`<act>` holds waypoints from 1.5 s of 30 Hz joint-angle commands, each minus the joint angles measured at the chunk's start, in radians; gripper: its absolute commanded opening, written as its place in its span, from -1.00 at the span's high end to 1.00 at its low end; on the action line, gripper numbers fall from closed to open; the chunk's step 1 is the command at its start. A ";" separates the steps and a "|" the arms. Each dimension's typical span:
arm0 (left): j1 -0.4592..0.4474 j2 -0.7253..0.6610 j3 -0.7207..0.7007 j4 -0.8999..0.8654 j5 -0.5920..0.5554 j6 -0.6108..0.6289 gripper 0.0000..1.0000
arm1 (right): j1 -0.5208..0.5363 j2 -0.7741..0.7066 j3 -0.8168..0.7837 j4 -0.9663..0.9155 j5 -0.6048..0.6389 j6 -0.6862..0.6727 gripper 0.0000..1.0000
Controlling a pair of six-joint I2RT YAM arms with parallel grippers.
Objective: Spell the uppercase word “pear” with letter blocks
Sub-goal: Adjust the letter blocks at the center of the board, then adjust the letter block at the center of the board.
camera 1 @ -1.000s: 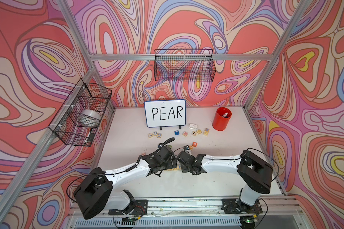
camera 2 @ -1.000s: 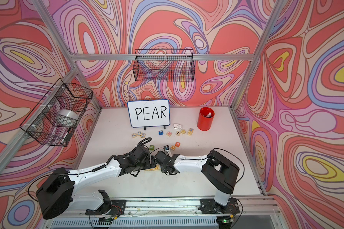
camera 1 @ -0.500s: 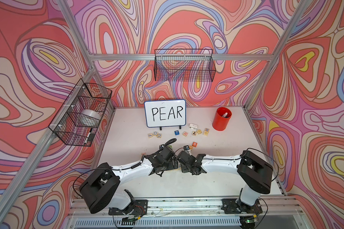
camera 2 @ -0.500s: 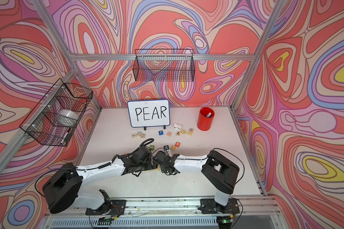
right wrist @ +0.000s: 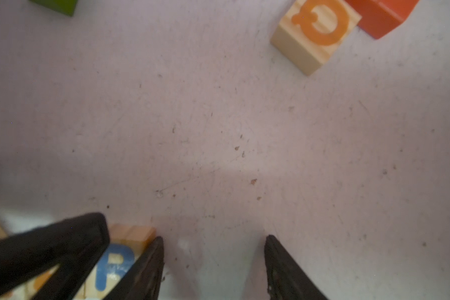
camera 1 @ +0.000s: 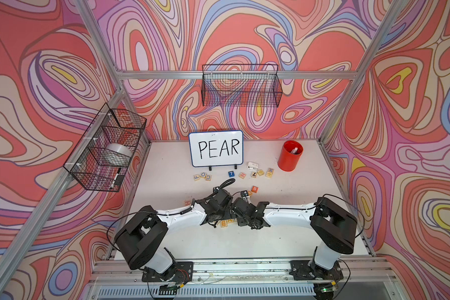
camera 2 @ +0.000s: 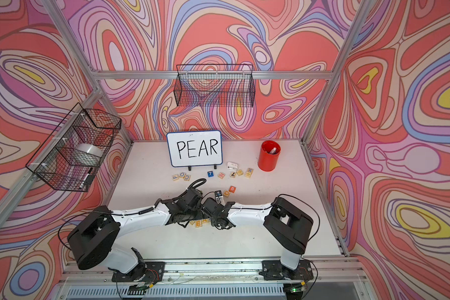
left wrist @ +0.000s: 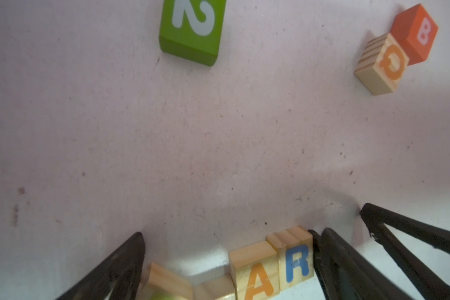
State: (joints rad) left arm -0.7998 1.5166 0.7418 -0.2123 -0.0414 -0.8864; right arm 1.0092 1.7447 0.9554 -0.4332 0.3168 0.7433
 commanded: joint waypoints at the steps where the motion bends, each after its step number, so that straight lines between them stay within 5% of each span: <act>1: -0.007 -0.002 0.006 0.001 -0.003 -0.012 -1.00 | 0.011 0.005 -0.020 -0.019 0.001 0.006 -0.26; 24: -0.015 -0.240 -0.094 -0.118 -0.071 -0.138 -1.00 | 0.015 -0.052 -0.022 -0.032 0.020 -0.021 -0.27; 30: -0.096 -0.324 -0.129 -0.118 -0.021 -0.234 -1.00 | 0.014 -0.073 -0.022 -0.057 0.049 -0.011 -0.29; 38: -0.213 -0.275 -0.186 0.080 -0.017 -0.418 -1.00 | 0.014 -0.139 -0.051 -0.079 0.095 0.008 -0.30; 45: -0.225 -0.220 -0.188 0.137 -0.058 -0.506 -1.00 | 0.014 -0.186 -0.091 -0.083 0.104 0.014 -0.30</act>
State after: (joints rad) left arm -1.0222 1.2846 0.5663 -0.1299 -0.0586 -1.3140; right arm 1.0161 1.5837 0.8864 -0.4969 0.3962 0.7452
